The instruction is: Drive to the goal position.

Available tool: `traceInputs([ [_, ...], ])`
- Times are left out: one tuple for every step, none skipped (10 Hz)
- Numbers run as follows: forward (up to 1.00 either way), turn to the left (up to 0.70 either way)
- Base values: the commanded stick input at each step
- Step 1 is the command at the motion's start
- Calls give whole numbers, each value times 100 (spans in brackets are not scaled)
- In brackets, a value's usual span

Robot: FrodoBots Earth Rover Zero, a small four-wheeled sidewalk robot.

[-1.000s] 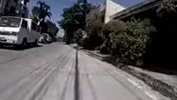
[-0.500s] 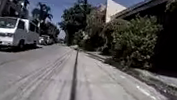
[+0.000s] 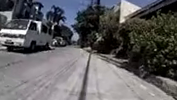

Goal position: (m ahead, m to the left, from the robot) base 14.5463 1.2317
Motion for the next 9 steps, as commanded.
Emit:
traceInputs([
  [70, 2],
  [70, 2],
  [70, 2],
  [70, 2],
  [70, 2],
  [70, 2],
  [70, 2],
  [70, 2],
  [70, 2],
])
